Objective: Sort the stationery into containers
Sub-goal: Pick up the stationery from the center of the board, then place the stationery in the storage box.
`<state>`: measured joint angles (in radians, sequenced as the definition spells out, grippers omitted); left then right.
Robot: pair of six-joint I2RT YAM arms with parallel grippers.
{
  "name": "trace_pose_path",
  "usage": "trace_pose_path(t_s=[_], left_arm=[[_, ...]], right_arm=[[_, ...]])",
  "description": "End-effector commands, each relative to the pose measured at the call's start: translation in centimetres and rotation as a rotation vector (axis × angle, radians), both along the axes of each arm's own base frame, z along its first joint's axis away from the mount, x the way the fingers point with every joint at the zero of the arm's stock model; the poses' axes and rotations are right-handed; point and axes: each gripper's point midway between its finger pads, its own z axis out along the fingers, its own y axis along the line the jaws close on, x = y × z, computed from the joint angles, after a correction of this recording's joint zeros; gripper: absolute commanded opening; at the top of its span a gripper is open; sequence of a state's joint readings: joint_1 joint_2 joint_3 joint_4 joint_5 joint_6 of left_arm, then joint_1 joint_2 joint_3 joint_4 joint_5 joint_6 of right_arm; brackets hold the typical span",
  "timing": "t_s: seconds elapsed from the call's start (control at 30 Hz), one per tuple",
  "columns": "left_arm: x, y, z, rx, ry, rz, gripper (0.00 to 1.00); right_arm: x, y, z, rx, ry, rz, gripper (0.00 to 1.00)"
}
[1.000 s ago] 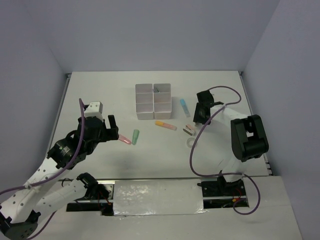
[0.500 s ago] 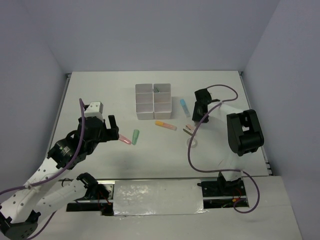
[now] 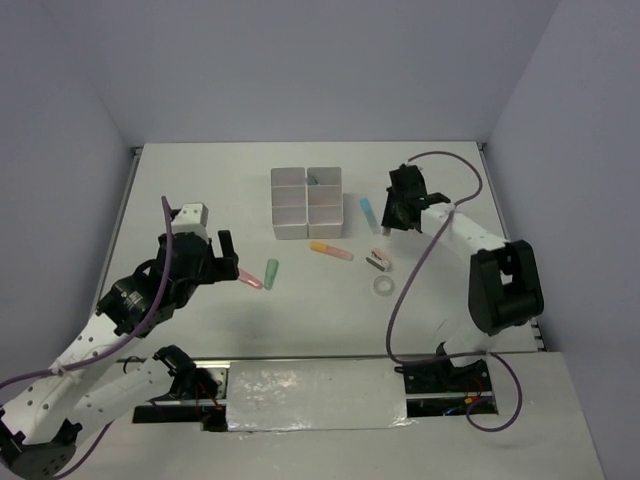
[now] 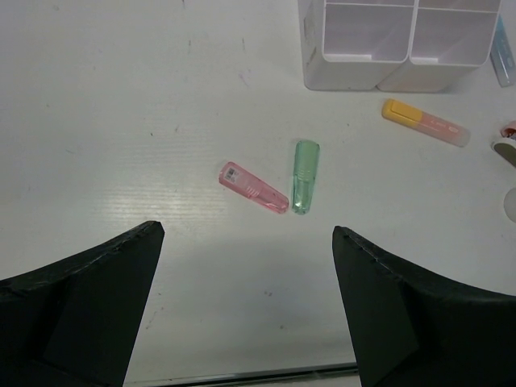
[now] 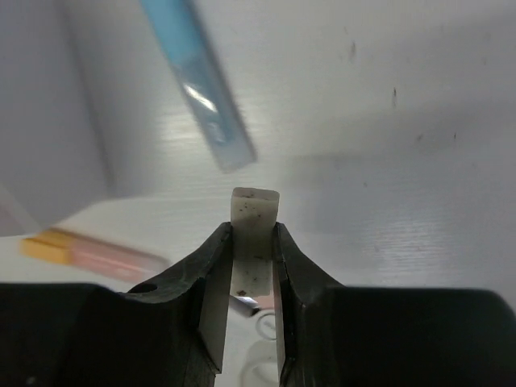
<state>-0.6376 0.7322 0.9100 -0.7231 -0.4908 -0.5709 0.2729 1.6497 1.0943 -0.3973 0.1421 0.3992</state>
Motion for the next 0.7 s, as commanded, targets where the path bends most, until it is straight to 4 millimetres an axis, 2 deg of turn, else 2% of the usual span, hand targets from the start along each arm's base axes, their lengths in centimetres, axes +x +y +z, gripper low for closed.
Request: trace_pose_path(t_s=[0.0,0.07,0.1,0.17,0.2,0.23,0.27,0.3,0.33,0.37,0.43,0.5,0.53,0.57,0.6,0.67], left_arm=[[0.6,-0.5,0.4,-0.002,-0.020,-0.021,0.99],[0.6,-0.3,0.6,-0.007,-0.028,-0.016,0.99],[0.6,-0.3,0.6,-0.011,-0.029,-0.013,0.99],[0.6,0.0,0.8,-0.014,-0.038,-0.002,0.99],[0.5,0.2,1.0,-0.020,-0.044,0.012,0.99],[0.4,0.5,1.2,-0.022,-0.055,0.025,0.99],[0.4,0.7,1.4,-0.032,-0.064,0.039,0.99],[0.3,0.9,1.6,-0.038,-0.072,0.047,0.99],[0.1,1.3,1.8,-0.043,-0.087,0.060,0.99],[0.0,1.4,2.0,-0.049,-0.093,0.068,0.99],[-0.1,1.6,2.2,-0.058,-0.106,0.073,0.99],[-0.1,1.6,2.3,-0.062,-0.110,0.072,0.99],[-0.1,1.6,2.3,-0.060,-0.105,0.073,0.99],[0.0,1.6,2.2,-0.056,-0.104,0.075,0.99],[0.0,1.5,2.1,-0.053,-0.099,0.072,0.99],[0.1,1.2,2.1,-0.052,-0.093,0.055,0.99]], right_arm=[[3.1,3.0,12.3,0.174,-0.345,-0.056,0.01],[3.5,4.9,14.8,0.280,-0.429,-0.071,0.00],[2.9,7.0,15.2,0.367,-0.429,-0.083,0.00],[3.3,9.7,15.8,0.476,-0.463,-0.094,0.00],[2.8,11.8,15.6,0.557,-0.445,-0.118,0.00],[3.2,13.0,16.4,0.616,-0.479,-0.128,0.00],[3.6,14.0,15.6,0.672,-0.452,-0.188,0.00],[3.6,15.2,15.8,0.702,-0.451,-0.208,0.00],[3.9,15.7,15.8,0.726,-0.453,-0.233,0.00],[4.7,15.8,14.9,0.748,-0.441,-0.312,0.00],[5.4,16.5,15.3,0.779,-0.453,-0.352,0.00],[6.2,16.3,15.5,0.791,-0.466,-0.426,0.00],[6.1,16.3,15.0,0.767,-0.458,-0.449,0.01],[6.3,16.1,15.5,0.767,-0.472,-0.475,0.01],[6.5,15.4,15.3,0.737,-0.494,-0.511,0.02],[6.8,15.7,15.1,0.726,-0.487,-0.519,0.06]])
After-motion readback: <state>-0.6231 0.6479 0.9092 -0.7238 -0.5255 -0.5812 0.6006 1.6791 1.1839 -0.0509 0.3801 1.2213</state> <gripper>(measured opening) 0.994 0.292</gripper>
